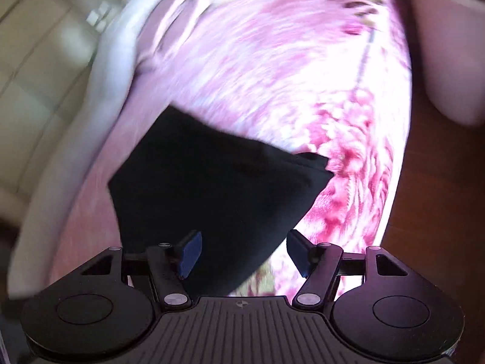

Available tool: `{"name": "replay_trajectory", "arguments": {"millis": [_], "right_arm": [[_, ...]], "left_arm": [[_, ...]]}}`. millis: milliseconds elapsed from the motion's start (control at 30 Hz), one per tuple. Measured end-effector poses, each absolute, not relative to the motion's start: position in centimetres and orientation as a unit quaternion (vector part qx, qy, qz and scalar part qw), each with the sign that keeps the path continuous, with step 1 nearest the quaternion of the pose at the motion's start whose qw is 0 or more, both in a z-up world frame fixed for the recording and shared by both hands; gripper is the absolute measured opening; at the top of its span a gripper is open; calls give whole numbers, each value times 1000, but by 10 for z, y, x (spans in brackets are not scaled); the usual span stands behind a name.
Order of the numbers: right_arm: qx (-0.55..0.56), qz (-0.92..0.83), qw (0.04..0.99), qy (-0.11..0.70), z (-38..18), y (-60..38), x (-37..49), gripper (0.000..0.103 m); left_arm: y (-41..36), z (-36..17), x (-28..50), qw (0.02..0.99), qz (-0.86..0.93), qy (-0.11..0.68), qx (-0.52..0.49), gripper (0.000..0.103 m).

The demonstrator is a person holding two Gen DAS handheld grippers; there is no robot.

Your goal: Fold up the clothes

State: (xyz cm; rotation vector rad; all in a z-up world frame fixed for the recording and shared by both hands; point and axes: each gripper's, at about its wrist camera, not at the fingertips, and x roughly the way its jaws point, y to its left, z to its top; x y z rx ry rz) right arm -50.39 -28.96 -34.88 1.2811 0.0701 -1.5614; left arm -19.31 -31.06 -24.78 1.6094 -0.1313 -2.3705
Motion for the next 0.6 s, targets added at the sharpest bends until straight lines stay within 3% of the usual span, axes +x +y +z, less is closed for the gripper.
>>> {"name": "replay_trajectory", "arguments": {"millis": [300, 367, 433, 600], "right_arm": [[588, -662, 449, -123, -415, -306, -553, 66], [605, -646, 447, -130, -421, -313, -567, 27], [616, -628, 464, -101, -410, -328, -583, 13], [580, -603, 548, -2, -372, -392, -636, 11]], "left_arm": [[-332, -251, -223, 143, -803, -61, 575, 44], [-338, -254, -236, 146, -798, -62, 581, 44], [-344, -253, -250, 153, -795, -65, 583, 44], [-365, -246, -291, 172, -799, -68, 572, 44]]}}
